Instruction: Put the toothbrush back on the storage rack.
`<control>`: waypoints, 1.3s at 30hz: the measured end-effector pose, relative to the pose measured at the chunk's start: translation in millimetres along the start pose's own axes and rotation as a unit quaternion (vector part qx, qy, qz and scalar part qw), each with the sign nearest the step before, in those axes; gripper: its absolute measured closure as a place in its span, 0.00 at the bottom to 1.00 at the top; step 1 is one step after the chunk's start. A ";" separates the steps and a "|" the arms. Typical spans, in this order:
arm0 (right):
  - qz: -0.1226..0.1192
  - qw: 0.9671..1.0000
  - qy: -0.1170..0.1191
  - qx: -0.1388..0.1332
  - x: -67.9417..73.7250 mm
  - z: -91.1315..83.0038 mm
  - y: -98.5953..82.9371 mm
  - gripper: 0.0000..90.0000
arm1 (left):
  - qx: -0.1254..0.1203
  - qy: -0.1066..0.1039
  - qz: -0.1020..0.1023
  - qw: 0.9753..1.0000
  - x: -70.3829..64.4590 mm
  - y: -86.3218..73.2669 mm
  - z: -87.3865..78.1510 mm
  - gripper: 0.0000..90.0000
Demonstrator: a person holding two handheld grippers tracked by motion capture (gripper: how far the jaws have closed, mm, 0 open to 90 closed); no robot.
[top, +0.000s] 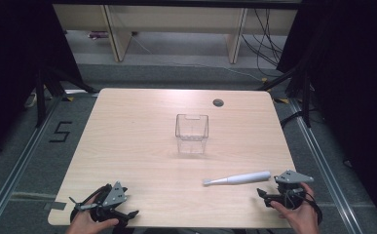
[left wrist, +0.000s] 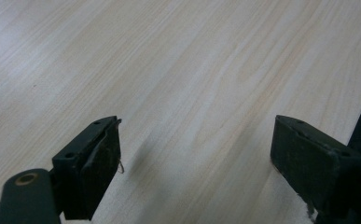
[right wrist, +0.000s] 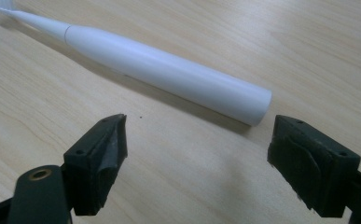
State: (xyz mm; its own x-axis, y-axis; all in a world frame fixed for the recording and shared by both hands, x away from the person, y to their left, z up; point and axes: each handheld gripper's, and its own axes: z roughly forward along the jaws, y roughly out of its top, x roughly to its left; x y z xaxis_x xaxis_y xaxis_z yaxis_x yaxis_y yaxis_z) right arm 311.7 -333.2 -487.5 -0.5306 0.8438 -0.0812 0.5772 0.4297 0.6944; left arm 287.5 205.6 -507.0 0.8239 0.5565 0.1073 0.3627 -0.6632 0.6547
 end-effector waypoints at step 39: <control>-0.136 0.990 0.044 0.017 32.3 15.6 43.7 0.37 | -0.004 0.002 0.003 1.000 3.3 -0.5 0.2 0.17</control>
State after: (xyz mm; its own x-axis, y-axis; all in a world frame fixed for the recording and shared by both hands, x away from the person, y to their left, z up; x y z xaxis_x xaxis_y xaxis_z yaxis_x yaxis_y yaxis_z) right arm 329.5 -282.1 -471.0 -0.7206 0.6647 -0.1974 0.4252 0.6485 0.6315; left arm 290.1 207.6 -507.1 0.8243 0.5547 0.1138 0.3549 -0.6627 0.6594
